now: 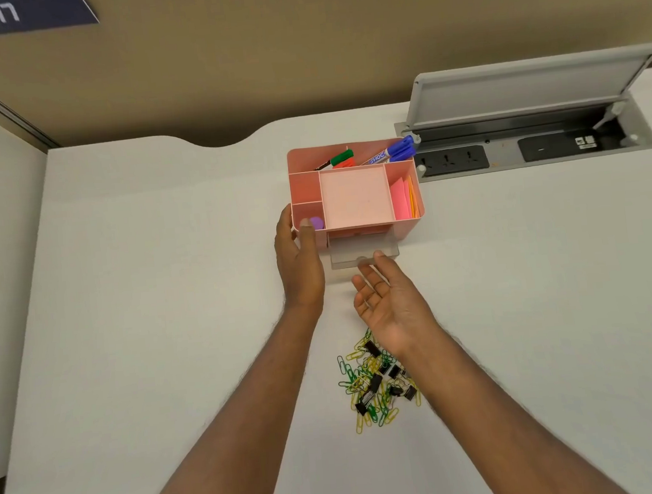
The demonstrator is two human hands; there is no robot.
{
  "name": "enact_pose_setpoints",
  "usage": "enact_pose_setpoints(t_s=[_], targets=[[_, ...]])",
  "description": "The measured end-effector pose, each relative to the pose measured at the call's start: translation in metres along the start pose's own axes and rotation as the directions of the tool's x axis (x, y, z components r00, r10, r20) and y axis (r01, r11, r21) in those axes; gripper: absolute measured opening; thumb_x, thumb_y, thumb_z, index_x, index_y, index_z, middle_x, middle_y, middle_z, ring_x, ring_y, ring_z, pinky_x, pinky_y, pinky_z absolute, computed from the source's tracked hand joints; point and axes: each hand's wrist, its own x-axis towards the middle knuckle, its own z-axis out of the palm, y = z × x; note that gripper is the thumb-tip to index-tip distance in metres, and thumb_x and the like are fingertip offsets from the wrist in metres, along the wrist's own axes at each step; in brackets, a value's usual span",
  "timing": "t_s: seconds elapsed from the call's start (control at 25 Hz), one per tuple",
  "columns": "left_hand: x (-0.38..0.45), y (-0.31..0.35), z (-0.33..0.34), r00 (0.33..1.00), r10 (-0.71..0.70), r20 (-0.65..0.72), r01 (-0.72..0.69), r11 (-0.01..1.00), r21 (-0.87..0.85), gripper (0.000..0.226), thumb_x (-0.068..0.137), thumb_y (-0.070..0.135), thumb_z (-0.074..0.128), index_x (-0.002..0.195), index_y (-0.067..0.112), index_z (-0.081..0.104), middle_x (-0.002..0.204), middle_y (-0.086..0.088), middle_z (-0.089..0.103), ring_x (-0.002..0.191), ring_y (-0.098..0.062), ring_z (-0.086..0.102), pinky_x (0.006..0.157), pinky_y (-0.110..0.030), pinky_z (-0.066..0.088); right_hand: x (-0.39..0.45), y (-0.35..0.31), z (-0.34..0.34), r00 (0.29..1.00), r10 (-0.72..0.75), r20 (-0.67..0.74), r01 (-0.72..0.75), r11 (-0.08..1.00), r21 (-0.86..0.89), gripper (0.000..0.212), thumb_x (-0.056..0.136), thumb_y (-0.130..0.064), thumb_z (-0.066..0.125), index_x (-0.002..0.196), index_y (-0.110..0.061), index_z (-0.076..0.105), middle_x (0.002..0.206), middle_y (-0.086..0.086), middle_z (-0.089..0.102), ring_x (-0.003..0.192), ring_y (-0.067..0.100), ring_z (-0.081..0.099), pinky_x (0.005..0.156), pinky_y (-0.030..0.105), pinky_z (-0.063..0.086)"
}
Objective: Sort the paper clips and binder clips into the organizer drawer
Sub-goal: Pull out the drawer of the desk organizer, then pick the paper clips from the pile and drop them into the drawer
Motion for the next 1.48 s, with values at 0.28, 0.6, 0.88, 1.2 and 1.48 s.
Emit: enact_pose_setpoints(t_s=[0.28,0.6,0.88,1.2,1.48], targets=[[-0.006,0.004,-0.006,0.999,-0.028,0.045,0.026,0.999,0.039,0.058,0.099,0.062,0.04,0.151,0.037,0.035,0.153,0.005,0.045,0.139,-0.017,0.045,0.113,-0.045,0.044,-0.004,-0.003,-0.013,0.999,-0.004,0.038,0.007,0.997,-0.076,0.027,0.092,-0.034,0.072,0.114,-0.02,0.069,0.116,-0.003,0.075,0.112,0.017,0.067,0.085,0.03,0.052],[-0.087,-0.057,-0.051,0.982,0.075,0.173,-0.142,0.899,0.415,0.04,0.101,0.025,0.053,0.14,0.019,0.055,0.139,0.001,0.052,0.129,-0.017,0.048,0.109,-0.036,0.044,-0.021,0.001,-0.094,0.891,-0.448,0.07,0.327,0.526,-0.785,0.022,0.096,-0.02,0.063,0.118,-0.024,0.063,0.123,0.0,0.064,0.104,0.012,0.064,0.088,0.031,0.053],[-0.135,-0.071,-0.061,0.858,0.007,0.514,-0.393,0.654,0.646,0.054,0.088,0.02,0.075,0.139,0.018,0.057,0.125,-0.005,0.05,0.115,-0.021,0.05,0.098,-0.027,0.041,-0.04,0.034,-0.149,0.805,-0.368,0.466,0.434,-0.172,-0.884,0.053,0.086,-0.018,0.071,0.136,-0.024,0.055,0.13,-0.007,0.048,0.121,0.017,0.042,0.096,0.03,0.044],[-0.143,-0.067,-0.052,0.877,0.013,0.48,-0.417,0.516,0.748,0.03,0.089,0.012,0.071,0.118,0.014,0.063,0.112,-0.008,0.061,0.104,-0.026,0.059,0.085,-0.036,0.05,-0.049,0.047,-0.154,0.763,-0.354,0.541,0.398,-0.403,-0.824,0.051,0.084,-0.027,0.078,0.129,-0.018,0.057,0.127,0.003,0.049,0.119,0.024,0.043,0.085,0.04,0.052],[-0.146,-0.066,-0.049,0.886,0.013,0.464,-0.413,0.479,0.775,0.016,0.09,0.005,0.058,0.103,0.01,0.067,0.105,-0.009,0.061,0.095,-0.027,0.057,0.073,-0.03,0.041,-0.046,0.032,-0.155,0.85,-0.325,0.414,0.368,-0.196,-0.909,0.041,0.078,-0.021,0.084,0.11,-0.02,0.058,0.11,0.0,0.048,0.103,0.02,0.047,0.081,0.031,0.046]])
